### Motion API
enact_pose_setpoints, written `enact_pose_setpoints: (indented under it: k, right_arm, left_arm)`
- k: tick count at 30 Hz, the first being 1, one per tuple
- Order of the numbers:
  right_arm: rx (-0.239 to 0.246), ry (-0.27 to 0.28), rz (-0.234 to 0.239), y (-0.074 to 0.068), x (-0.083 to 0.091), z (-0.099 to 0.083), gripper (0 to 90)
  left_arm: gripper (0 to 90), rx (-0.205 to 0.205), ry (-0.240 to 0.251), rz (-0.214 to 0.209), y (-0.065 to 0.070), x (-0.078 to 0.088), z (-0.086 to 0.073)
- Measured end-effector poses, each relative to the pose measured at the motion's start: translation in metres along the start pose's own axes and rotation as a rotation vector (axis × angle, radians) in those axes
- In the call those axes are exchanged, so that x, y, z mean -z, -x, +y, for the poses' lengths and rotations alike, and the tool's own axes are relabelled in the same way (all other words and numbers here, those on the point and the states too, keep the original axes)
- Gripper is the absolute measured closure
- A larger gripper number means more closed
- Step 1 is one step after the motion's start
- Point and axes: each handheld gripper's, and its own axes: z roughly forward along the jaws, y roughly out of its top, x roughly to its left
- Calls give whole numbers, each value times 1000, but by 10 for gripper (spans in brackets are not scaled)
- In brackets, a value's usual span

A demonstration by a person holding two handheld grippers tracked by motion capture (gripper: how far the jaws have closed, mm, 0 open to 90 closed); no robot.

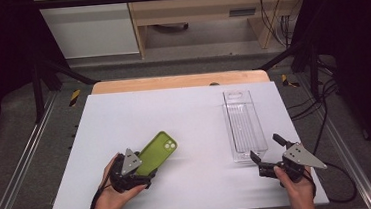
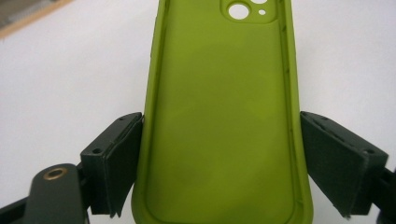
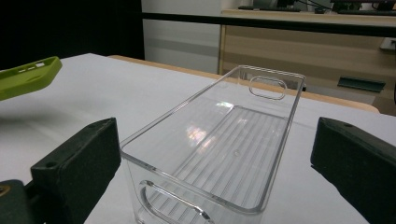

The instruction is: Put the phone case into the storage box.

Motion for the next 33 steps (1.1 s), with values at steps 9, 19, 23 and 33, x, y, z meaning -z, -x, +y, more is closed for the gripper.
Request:
enact_pose_setpoints:
  k: [9,19,23,33]
  right_arm:
    - [6,-10,-12,-7,-2,0,21]
    - [-16,-46,-40,-25,-9,19,33]
    - [18,-111,-81,-41,-20,37,54]
    - [44,-239,-10,-67,-61,81,66]
  left_arm:
    - [160,8,98,35,13,-11,7]
    - [160,31,136,71,13,-4,0]
    - [160,19,145,80,13,-1,0]
    - [160,7,190,110,15,8,3]
